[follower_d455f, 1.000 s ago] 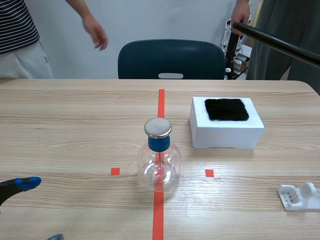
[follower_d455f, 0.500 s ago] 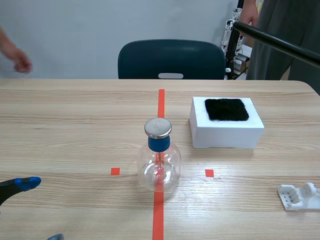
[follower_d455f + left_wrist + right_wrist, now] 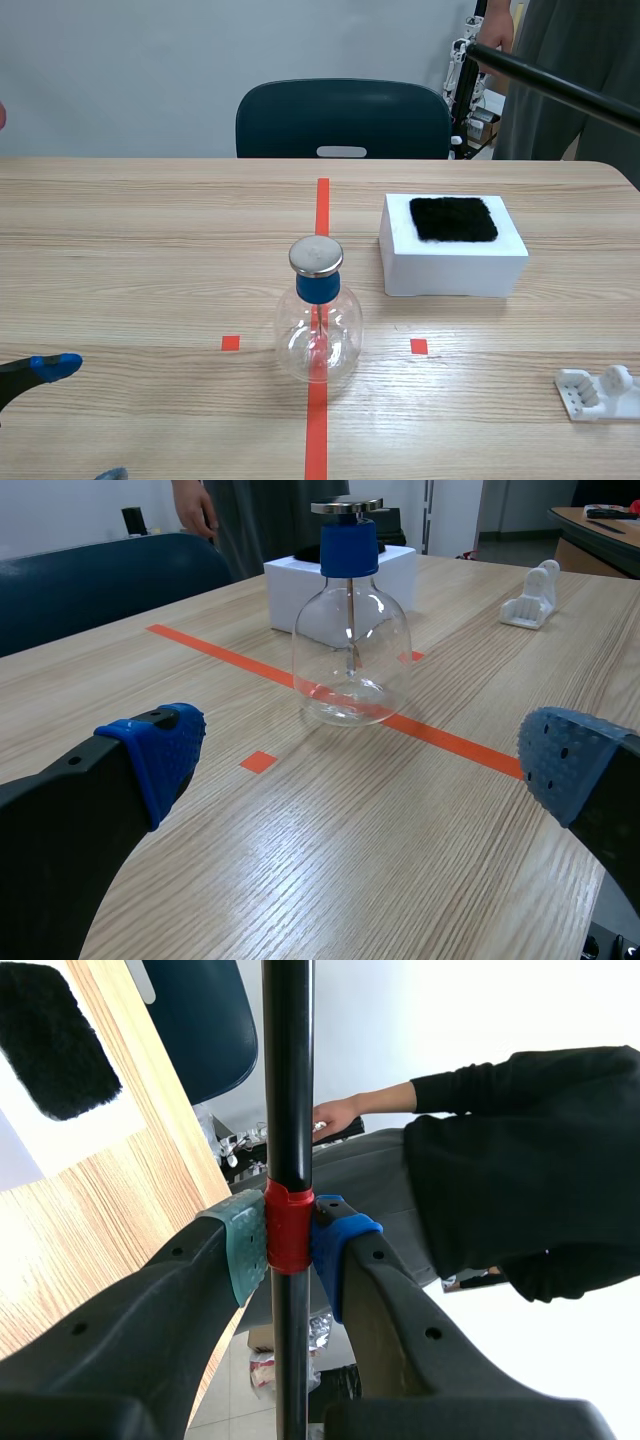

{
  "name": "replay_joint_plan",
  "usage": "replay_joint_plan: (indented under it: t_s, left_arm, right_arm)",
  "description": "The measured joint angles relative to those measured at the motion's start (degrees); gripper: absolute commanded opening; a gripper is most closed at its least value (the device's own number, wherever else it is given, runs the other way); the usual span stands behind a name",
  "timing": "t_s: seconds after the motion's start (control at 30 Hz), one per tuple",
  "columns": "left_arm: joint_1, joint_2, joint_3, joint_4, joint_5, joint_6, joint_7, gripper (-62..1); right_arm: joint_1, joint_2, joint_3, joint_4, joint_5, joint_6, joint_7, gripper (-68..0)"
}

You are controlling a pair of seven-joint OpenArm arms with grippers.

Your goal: Do the electroscope experiment. move the rod toward and away from the electroscope

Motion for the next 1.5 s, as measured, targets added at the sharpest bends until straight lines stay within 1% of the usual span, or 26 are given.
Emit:
replay_joint_plan:
  t_s: [0.57,0.67,1.5]
  left_arm:
    - [0.0,0.0,0.0,0.0,0.0,0.0,0.0,1.4]
    - [0.0,0.0,0.0,0.0,0.0,0.0,0.0,1.4]
    - [0.0,0.0,0.0,0.0,0.0,0.0,0.0,1.4]
  right_arm:
    - [0.0,0.0,0.0,0.0,0.0,0.0,-0.02,-67.3]
    - [0.0,0.0,0.0,0.0,0.0,0.0,-1.33,-67.3]
    - [0.0,0.0,0.0,0.0,0.02,0.0,-1.31,-67.3]
